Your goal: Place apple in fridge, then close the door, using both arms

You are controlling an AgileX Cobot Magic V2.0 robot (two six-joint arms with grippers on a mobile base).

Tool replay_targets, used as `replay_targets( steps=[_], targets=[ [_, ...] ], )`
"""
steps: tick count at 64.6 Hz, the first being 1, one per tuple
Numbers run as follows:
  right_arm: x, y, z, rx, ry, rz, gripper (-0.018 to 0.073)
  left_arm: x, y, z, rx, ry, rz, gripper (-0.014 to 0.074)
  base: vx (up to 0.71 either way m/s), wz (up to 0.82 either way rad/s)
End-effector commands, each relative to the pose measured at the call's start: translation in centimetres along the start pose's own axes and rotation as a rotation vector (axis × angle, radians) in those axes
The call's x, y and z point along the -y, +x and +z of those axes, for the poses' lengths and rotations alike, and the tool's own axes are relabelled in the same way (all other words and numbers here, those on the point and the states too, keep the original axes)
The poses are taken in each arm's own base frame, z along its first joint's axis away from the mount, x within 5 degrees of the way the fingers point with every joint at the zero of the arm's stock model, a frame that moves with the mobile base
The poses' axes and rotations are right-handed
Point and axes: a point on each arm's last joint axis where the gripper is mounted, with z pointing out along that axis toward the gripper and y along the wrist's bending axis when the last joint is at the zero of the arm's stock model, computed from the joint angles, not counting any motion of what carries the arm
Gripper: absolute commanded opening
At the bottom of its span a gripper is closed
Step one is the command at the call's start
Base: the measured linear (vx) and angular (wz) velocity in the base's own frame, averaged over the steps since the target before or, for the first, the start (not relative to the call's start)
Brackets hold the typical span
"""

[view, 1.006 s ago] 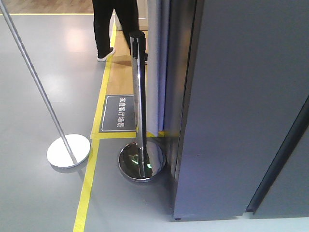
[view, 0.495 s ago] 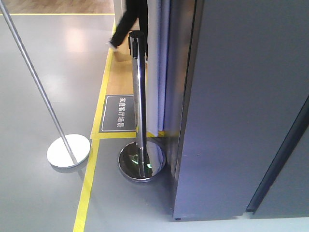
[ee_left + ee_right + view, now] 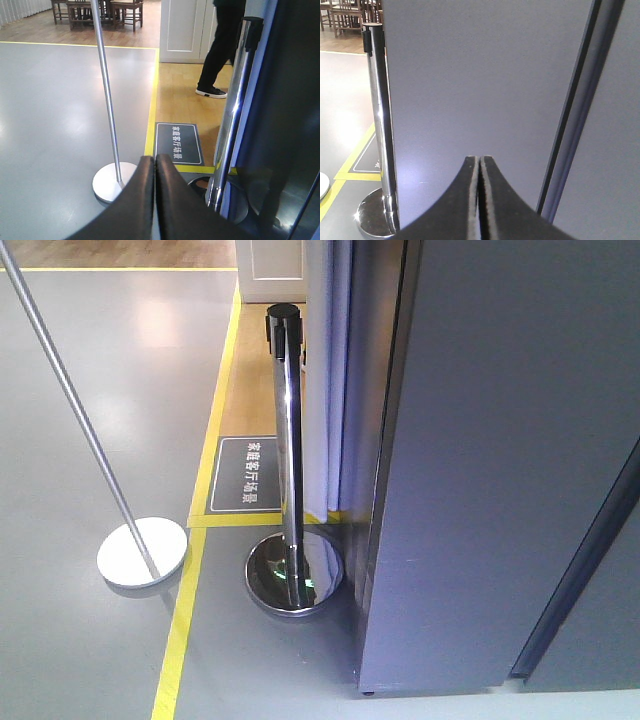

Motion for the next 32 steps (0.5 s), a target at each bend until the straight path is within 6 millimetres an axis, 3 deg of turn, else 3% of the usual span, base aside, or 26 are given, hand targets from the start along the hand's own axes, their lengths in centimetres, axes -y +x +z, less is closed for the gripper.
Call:
replay_targets(
  steps=[1,32],
  targets=[
    [0.12,-0.35,-0.04,0.069,0.016,0.002,-0.0008,0.18,-0.04,0.07,0.064,0.028,-0.01,-0.0006,0.0,0.0],
    [0.12,-0.38,-0.05,0.07,0.016,0.003,-0.0008,0.18,-0.04,0.07,0.064,0.028,-0.01,-0.0006,0.0,0.0]
  ],
)
